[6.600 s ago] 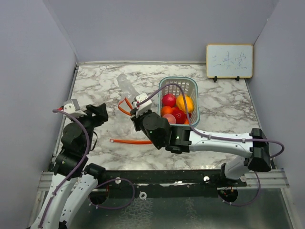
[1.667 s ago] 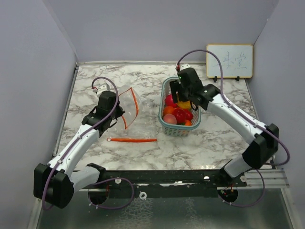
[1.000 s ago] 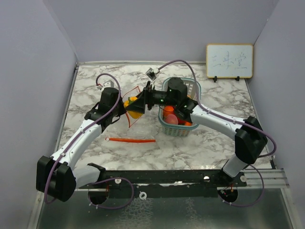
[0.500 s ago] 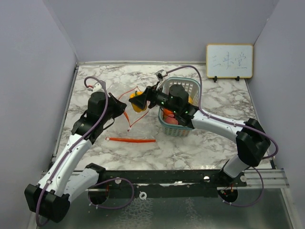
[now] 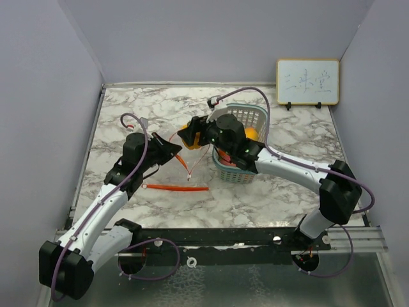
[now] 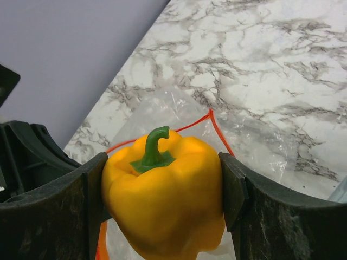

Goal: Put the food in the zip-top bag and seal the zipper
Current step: Place the fake vegetable in the zipper food storage bag.

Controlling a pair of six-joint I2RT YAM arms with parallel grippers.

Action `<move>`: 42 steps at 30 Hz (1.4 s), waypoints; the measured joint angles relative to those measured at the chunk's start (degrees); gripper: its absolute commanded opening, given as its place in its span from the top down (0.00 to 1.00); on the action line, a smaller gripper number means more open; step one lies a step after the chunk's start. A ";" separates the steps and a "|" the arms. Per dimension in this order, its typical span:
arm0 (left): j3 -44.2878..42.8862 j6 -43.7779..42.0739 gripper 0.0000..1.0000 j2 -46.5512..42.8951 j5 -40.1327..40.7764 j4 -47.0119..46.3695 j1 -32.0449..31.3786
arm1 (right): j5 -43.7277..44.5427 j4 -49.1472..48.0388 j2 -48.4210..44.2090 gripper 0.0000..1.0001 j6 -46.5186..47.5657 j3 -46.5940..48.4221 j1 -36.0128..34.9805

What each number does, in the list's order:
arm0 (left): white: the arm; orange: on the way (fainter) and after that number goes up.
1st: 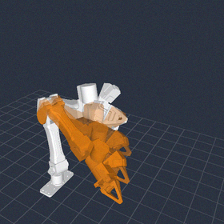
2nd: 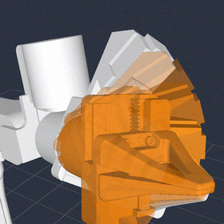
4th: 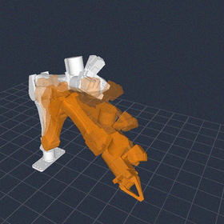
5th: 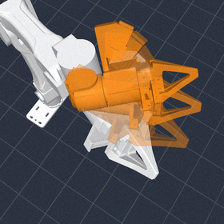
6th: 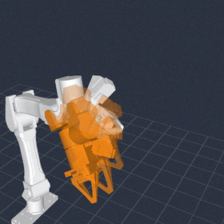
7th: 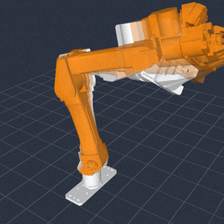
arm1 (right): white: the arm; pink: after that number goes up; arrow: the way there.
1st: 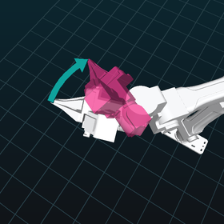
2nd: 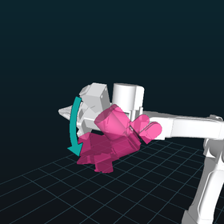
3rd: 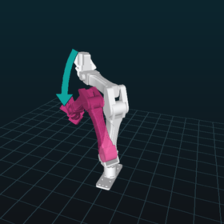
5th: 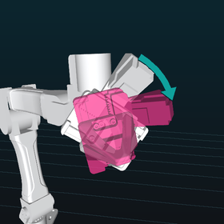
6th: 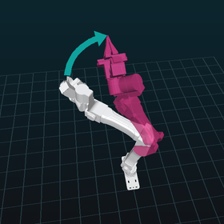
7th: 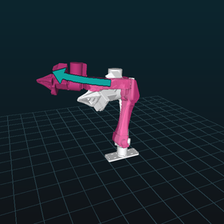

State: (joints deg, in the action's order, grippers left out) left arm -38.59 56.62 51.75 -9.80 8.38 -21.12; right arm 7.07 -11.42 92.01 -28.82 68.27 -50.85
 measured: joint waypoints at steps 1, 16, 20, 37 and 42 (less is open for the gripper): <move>0.46 0.48 1.00 0.00 -0.20 -1.16 0.00 | 0.87 0.81 -0.11 0.69 0.20 0.02 -0.37; 2.58 6.49 1.00 0.50 -0.13 -10.99 0.00 | 6.38 10.69 -2.23 0.00 2.78 -1.55 -1.66; 4.35 7.10 1.00 0.55 -0.09 -10.95 0.04 | 6.38 11.91 -1.92 0.00 4.26 1.44 -1.60; 5.25 7.37 1.00 -4.70 2.49 -8.15 0.04 | 8.83 25.16 -6.43 0.14 6.69 2.51 -1.70; 2.99 7.85 1.00 -7.76 3.45 -7.32 0.04 | 8.39 26.49 -6.40 0.16 6.71 1.25 -1.68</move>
State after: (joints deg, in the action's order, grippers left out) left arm -35.59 64.47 43.99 -6.35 1.06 -21.08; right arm 15.46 15.07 85.60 -22.11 69.52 -52.53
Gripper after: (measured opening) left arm 0.012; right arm 0.854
